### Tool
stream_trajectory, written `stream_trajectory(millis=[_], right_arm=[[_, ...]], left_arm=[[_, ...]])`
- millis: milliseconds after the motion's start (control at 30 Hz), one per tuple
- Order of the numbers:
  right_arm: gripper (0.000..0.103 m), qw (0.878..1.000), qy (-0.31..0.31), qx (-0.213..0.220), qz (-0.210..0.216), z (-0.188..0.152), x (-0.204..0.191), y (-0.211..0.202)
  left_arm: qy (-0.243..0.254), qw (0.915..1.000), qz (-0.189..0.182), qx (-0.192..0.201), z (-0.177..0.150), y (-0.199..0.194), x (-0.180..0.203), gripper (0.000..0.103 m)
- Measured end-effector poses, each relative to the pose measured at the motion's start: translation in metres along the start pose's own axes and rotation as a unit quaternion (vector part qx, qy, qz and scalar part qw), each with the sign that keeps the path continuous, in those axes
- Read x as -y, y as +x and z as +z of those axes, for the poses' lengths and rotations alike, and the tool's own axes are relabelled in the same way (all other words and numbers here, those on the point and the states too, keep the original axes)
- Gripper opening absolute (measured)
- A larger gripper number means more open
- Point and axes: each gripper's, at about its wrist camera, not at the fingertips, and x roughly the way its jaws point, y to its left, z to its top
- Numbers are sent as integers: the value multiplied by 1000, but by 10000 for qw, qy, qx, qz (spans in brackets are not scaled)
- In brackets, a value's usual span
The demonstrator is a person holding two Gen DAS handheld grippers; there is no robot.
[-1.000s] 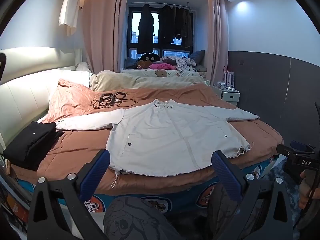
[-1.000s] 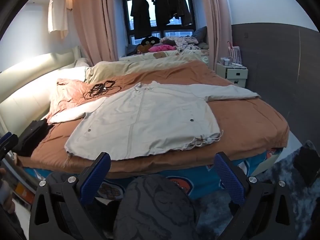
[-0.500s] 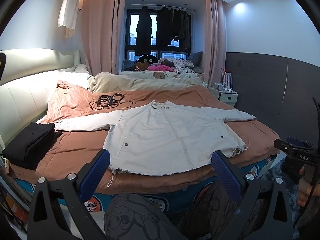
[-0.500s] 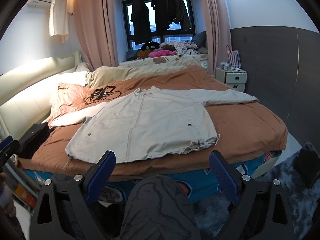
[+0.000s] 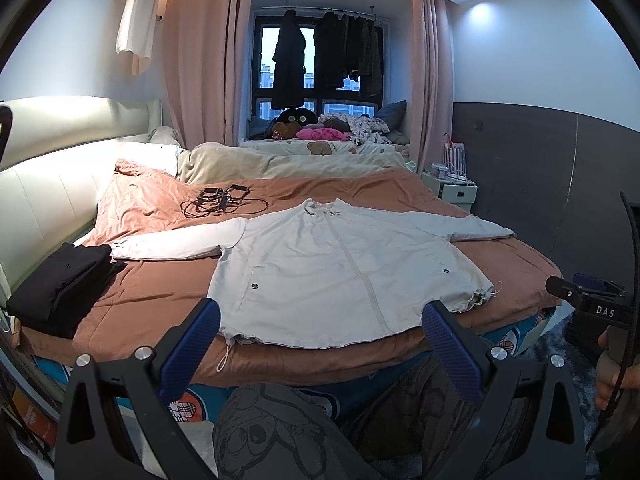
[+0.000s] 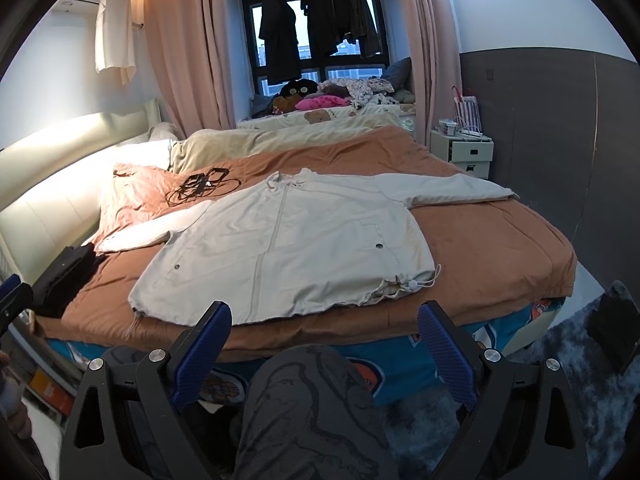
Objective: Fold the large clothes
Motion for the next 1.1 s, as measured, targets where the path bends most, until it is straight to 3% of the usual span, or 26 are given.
stream_trajectory(millis=[1100], right_arm=[[93, 9999, -27, 77, -76, 6, -5, -1]], left_arm=[[-41, 9998, 193, 97, -1, -8, -10, 99]])
